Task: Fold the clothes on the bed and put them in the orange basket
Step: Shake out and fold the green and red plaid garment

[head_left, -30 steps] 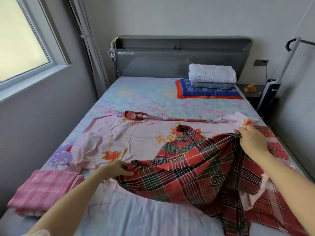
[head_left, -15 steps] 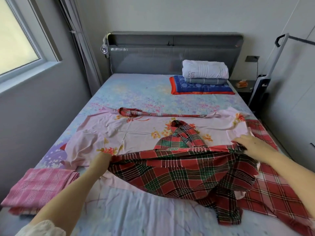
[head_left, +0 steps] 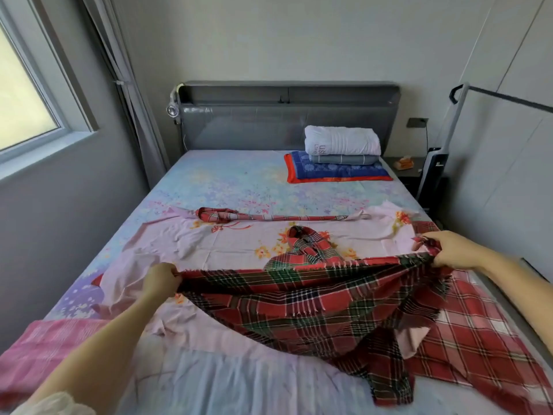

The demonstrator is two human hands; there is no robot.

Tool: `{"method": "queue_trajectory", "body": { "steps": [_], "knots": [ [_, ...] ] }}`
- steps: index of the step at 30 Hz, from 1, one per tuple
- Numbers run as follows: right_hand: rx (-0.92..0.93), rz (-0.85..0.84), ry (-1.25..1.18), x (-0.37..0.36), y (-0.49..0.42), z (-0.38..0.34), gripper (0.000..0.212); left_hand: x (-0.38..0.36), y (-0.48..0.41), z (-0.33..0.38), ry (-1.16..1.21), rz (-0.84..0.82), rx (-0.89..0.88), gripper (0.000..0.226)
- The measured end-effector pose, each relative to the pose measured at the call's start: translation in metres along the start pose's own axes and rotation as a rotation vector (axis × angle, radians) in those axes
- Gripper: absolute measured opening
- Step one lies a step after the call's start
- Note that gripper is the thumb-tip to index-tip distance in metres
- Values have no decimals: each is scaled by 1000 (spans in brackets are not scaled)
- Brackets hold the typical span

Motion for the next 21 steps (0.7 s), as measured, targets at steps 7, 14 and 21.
{"method": "queue_trajectory", "body": {
  "steps": [7,14,21],
  "knots": [
    [22,55,-173,61,9,-30,18,88,-58,29,-6,430,-54,13],
    [155,366,-111,136,15,-83,3,182,-118,44,-272,489,-130,11],
    [180,714,-212,242,17,-121,20,256,-180,48,-301,485,-123,16]
  ]
}}
Point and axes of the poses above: each hand's wrist, its own y-axis away from the middle knuckle, its own x-axis out of the back of the hand, z = x × y, the point moved 2 cm from there along -y, towards the middle knuckle, and after that the axes turned 14 degrees about -x, right-handed, at the moved point
